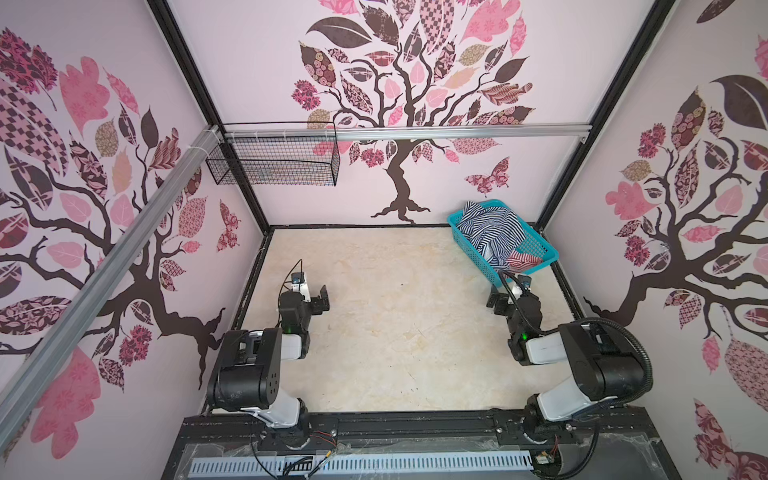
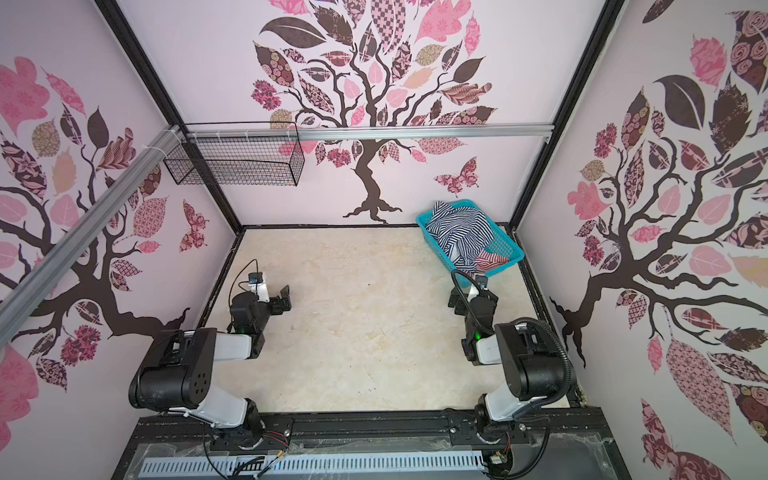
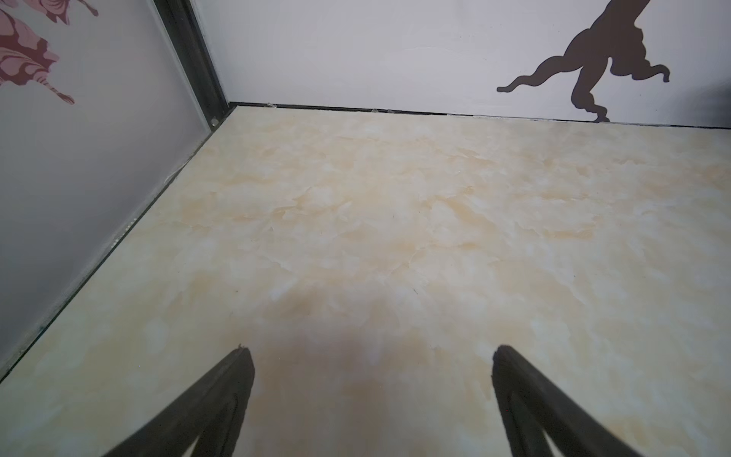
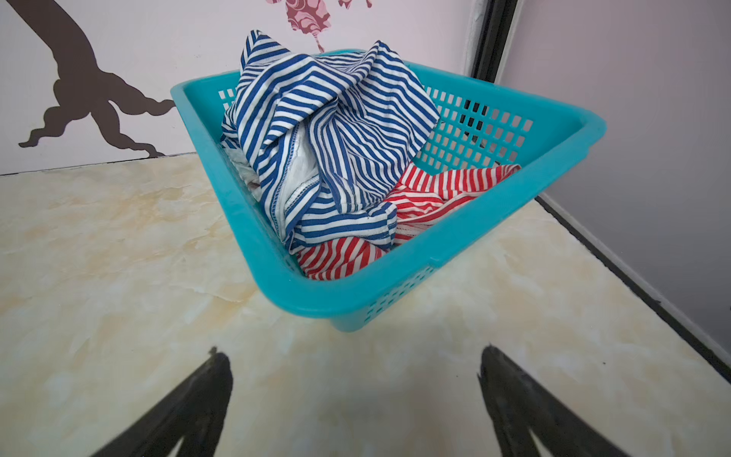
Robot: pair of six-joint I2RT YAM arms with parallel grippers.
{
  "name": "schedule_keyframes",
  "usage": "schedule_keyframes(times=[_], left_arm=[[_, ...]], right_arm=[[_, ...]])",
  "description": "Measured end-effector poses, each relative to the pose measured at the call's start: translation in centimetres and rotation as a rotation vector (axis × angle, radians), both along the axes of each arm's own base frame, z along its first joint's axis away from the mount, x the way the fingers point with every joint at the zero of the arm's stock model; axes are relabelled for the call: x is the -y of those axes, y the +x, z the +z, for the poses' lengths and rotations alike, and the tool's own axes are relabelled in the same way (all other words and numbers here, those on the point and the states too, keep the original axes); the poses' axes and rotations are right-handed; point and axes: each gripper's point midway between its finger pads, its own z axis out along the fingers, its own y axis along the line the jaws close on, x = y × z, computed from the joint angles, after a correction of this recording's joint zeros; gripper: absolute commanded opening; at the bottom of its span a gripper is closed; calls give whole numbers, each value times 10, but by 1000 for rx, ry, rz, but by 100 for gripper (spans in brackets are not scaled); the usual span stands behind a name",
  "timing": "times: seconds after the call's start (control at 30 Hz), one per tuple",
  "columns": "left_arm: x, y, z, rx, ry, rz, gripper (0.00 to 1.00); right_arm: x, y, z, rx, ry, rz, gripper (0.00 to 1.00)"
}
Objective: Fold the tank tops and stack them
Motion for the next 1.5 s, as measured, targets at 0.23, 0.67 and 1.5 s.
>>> schedule_keyframes(times=[0.23, 0.67, 1.5], left_arm=[[-1, 0, 0, 0, 1, 3, 98], [-1, 0, 0, 1, 1, 3, 98], [-5, 29, 73, -88, -32, -24, 97]], right_arm=[[0, 0, 0, 2, 0, 1, 100], [0, 0, 1, 3, 0, 2, 100], [16, -18, 72, 41, 142, -178, 100]])
